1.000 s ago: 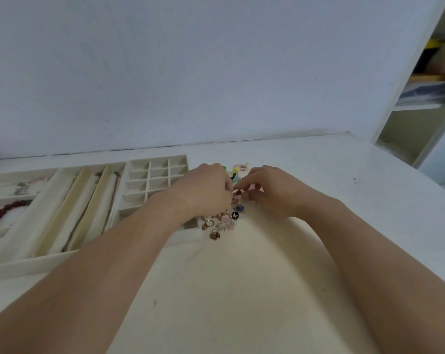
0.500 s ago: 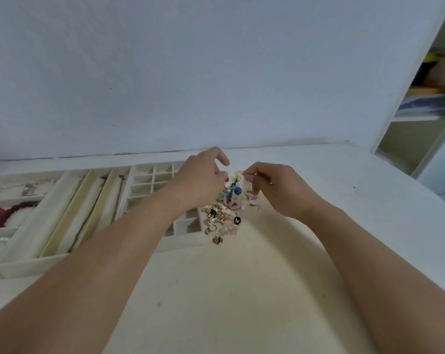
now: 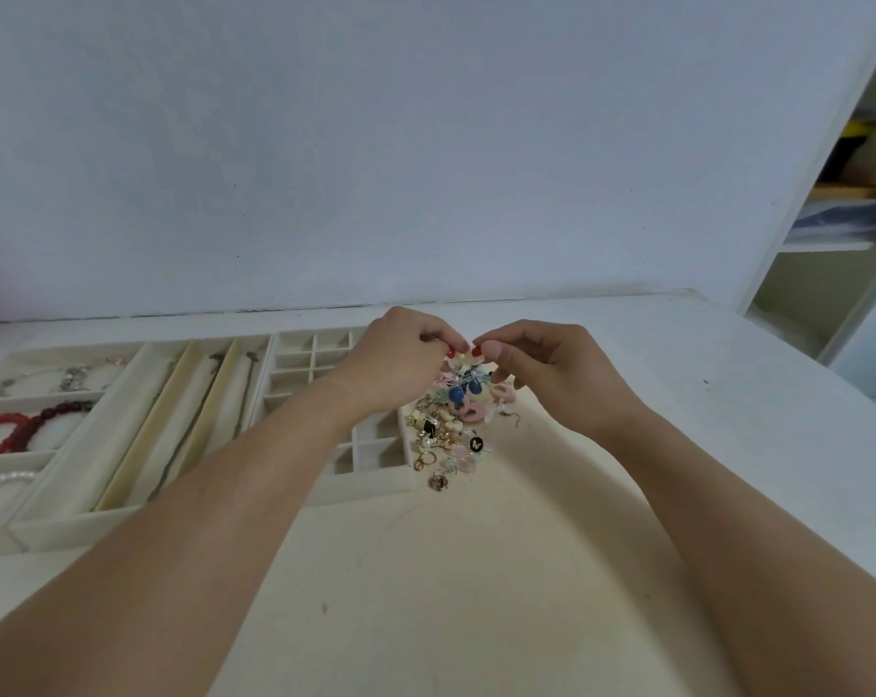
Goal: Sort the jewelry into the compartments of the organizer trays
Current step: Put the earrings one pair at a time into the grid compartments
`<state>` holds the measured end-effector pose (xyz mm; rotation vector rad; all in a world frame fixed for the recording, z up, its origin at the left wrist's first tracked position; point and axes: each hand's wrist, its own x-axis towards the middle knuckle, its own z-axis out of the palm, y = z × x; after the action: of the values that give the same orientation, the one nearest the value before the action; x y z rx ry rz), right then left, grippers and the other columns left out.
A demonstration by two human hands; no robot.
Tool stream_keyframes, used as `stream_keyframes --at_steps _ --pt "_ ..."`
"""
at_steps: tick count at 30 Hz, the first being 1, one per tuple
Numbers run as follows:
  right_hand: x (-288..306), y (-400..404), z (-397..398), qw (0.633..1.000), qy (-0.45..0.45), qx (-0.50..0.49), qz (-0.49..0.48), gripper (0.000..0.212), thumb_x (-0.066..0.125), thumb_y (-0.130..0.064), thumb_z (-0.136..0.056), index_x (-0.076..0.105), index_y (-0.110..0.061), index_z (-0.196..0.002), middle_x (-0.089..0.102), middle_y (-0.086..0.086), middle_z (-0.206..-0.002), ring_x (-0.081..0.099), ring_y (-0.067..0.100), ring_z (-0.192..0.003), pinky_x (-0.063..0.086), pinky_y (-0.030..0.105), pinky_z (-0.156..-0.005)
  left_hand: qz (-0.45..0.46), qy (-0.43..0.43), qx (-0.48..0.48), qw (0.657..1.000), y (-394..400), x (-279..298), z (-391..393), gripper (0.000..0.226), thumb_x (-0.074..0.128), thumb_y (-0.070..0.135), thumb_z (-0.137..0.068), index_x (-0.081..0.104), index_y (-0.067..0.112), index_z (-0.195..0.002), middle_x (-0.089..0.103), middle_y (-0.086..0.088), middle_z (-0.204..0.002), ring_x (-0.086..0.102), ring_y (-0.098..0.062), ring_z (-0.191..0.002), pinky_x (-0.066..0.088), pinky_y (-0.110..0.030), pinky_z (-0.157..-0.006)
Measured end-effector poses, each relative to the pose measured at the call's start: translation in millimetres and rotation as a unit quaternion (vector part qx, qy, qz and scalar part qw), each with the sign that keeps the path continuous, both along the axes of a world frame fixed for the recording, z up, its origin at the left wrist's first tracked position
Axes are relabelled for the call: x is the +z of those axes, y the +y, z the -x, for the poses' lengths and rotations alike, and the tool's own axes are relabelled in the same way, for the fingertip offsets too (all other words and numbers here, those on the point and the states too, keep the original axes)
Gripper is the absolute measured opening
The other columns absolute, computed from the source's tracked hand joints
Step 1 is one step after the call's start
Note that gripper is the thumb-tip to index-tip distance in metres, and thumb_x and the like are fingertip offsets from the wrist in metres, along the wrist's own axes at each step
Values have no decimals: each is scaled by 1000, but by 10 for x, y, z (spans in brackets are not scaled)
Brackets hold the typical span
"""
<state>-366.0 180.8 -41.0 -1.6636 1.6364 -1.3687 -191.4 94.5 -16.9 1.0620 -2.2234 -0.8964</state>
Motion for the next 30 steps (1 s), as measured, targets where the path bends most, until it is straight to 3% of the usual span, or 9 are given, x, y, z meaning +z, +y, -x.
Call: stream_keyframes --at_steps 6,9,14,19,23,26,28,30 --pt "-3 7 -43 998 -57 -1 29 11 79 -13 -85 76 -13 -96 78 2 -88 75 20 -85 59 46 -85 19 31 15 999 -37 -19 -58 5 74 28 -88 78 30 -86 62 16 -67 59 -2 -71 40 -23 -65" --pt "-2 -2 -39 997 -79 15 11 18 79 -12 -85 68 -15 -100 77 9 -85 70 24 -78 56 47 -78 6 32 -5 999 -31 -7 -91 8 75 38 -87 79 31 -87 70 11 -76 67 -9 -81 52 -31 -78" --pt "-32 -20 -87 996 -86 6 7 27 82 -17 -83 63 -15 -102 75 4 -81 66 21 -74 54 49 -76 13 34 -39 999 15 22 -96 11 72 34 -90 80 26 -90 75 3 -82 66 -11 -77 54 -36 -85" --pt "-13 -13 -77 993 -115 -9 18 34 84 -22 -79 67 -18 -109 76 4 -88 67 16 -76 54 35 -74 8 79 -15 997 -11 62 -123 14 68 30 -95 79 21 -95 73 3 -83 64 -10 -74 49 -22 -70" --pt "-29 -12 -156 990 -142 3 -3 35 82 -25 -79 69 -16 -110 74 11 -92 64 14 -74 50 33 -69 16 69 -13 997 -23 62 -149 15 65 26 -97 78 19 -95 72 0 -85 66 -13 -73 47 -15 -64" --pt "-42 -18 -249 987 -158 12 -11 31 81 -19 -82 69 -9 -108 72 6 -80 61 12 -66 46 27 -64 22 57 -31 998 16 80 -208 13 67 26 -95 78 21 -94 75 -1 -86 67 -19 -77 52 -23 -72" --pt "-27 -28 -313 985 -170 16 -11 26 81 -16 -83 69 -5 -104 70 3 -76 60 12 -63 45 25 -63 26 53 -40 997 54 107 -284 11 69 26 -94 79 24 -93 75 0 -85 65 -14 -73 53 -32 -77" --pt "37 -65 -380 984 -179 11 -9 21 81 -15 -82 71 -8 -99 72 5 -76 62 14 -64 46 28 -66 37 45 -30 998 43 154 -426 10 70 28 -93 79 26 -96 71 3 -81 59 -6 -69 50 -31 -73"
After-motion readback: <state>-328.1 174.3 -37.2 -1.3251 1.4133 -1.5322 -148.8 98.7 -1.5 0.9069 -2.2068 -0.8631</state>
